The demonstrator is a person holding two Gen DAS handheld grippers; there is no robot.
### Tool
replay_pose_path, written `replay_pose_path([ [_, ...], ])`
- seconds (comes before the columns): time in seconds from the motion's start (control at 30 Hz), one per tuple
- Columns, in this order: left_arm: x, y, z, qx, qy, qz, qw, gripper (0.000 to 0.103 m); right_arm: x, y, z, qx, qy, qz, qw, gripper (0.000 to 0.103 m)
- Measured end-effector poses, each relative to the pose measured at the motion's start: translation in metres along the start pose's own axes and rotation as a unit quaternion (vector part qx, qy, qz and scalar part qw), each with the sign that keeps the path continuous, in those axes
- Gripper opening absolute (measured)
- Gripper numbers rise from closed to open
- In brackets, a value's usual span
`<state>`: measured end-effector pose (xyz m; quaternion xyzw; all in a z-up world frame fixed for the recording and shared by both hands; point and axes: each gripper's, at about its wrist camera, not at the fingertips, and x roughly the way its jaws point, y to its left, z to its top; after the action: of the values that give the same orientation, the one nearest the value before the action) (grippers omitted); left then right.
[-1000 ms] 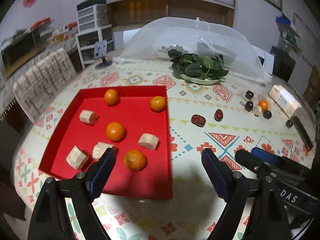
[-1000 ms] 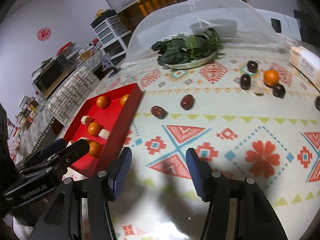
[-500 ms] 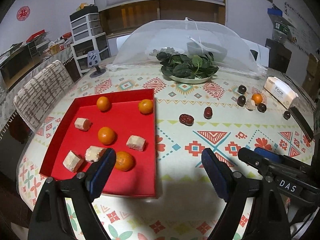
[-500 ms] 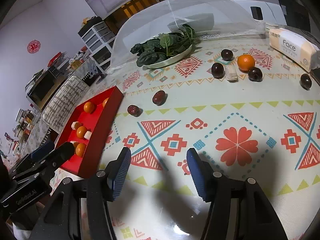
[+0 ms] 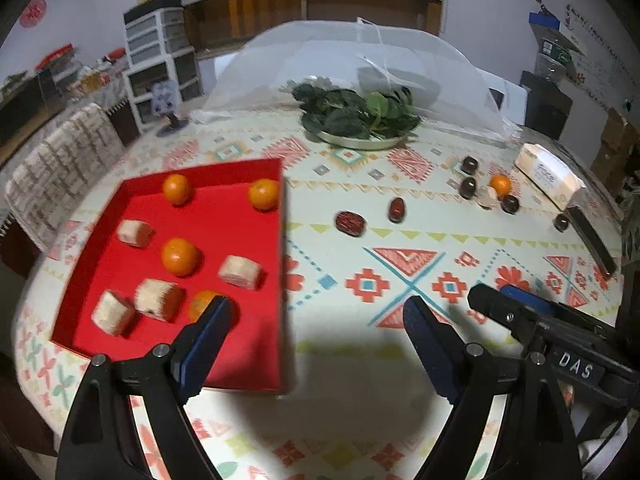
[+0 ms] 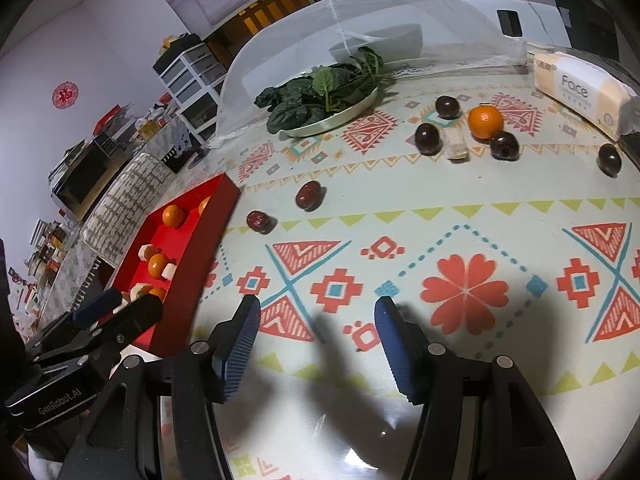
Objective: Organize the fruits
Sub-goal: 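Move both open tools back toward the fruit beside the tissue pack, then grasp a mandarin orange with the right tool while the left tool approaches a red date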
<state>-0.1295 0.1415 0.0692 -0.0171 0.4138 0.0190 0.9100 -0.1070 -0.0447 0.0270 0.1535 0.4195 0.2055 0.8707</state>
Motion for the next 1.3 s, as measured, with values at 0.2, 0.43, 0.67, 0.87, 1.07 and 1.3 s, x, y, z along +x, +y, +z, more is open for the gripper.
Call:
replay_pose_path([
  [0.2, 0.011, -0.011, -0.004, -0.006, 0.017, -0.067, 0.9976, 0.087, -0.021, -0.041, 0.003, 0.024, -0.013, -0.039, 0.999, 0.065],
  [0.43, 0.029, -0.030, -0.006, 0.009, 0.037, -0.105, 0.9937, 0.087, -0.050, -0.101, 0.013, 0.058, -0.027, -0.108, 0.992, 0.065],
  [0.67, 0.038, -0.039, -0.001, 0.011, 0.050, -0.128, 0.9905, 0.087, -0.049, -0.107, 0.040, 0.034, -0.034, -0.126, 0.991, 0.065],
  [0.87, 0.050, -0.033, 0.000, -0.007, 0.063, -0.124, 0.9902, 0.087, -0.026, -0.089, 0.065, -0.005, -0.035, -0.113, 0.993, 0.065],
  [1.07, 0.055, -0.033, 0.000, -0.013, 0.067, -0.125, 0.9899, 0.087, -0.011, -0.096, 0.080, -0.002, -0.038, -0.107, 0.994, 0.065],
  [1.3, 0.047, -0.041, 0.005, -0.004, 0.043, -0.117, 0.9922, 0.087, 0.002, -0.089, 0.093, -0.029, -0.036, -0.089, 0.995, 0.064],
])
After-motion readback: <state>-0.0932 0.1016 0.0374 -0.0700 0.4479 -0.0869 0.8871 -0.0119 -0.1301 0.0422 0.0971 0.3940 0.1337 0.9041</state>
